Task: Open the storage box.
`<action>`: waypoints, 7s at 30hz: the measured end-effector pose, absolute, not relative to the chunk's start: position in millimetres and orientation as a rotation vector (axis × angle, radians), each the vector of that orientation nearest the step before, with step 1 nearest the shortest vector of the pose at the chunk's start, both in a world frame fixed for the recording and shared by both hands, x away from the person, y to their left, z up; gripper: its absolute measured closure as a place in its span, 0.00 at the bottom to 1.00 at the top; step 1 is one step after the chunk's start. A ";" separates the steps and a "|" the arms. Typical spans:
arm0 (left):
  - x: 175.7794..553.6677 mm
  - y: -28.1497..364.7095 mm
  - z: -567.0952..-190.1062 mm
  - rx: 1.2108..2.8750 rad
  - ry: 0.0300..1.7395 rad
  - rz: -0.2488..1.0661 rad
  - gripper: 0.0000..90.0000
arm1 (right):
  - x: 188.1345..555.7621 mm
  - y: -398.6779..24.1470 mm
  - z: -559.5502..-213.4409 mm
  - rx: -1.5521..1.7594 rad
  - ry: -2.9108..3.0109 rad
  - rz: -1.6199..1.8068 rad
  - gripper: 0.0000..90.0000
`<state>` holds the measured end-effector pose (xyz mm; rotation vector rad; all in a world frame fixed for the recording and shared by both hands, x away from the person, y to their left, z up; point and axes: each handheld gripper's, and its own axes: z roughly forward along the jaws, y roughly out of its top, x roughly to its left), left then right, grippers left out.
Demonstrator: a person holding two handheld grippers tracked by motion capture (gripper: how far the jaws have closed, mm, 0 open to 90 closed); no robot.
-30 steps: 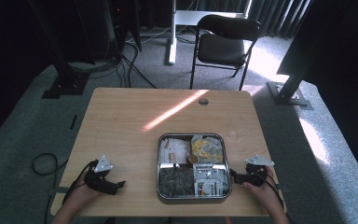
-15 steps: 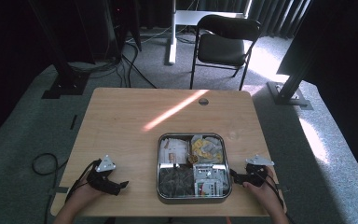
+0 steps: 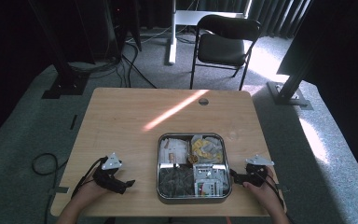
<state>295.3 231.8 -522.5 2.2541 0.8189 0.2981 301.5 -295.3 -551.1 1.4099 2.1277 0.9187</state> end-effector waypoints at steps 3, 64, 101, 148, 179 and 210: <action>296.4 228.0 -520.6 2.255 0.805 0.293 0.01 | 301.5 -295.3 -551.1 1.410 2.128 0.919 0.12; 313.5 135.6 -470.7 2.190 0.484 0.169 0.01 | 301.5 -295.3 -551.2 1.410 2.128 0.919 0.12; 326.6 68.5 -467.2 2.200 0.383 0.126 0.02 | 301.5 -295.3 -551.2 1.409 2.128 0.919 0.12; 345.9 23.8 -477.6 2.253 0.394 0.160 0.64 | 301.5 -295.3 -551.2 1.408 2.127 0.920 0.12; 345.0 33.2 -447.2 2.260 0.391 0.197 0.65 | 301.5 -295.3 -551.1 1.408 2.127 0.920 0.12; 351.9 87.5 -437.6 2.225 0.504 0.249 0.65 | 301.5 -295.3 -551.1 1.408 2.127 0.920 0.12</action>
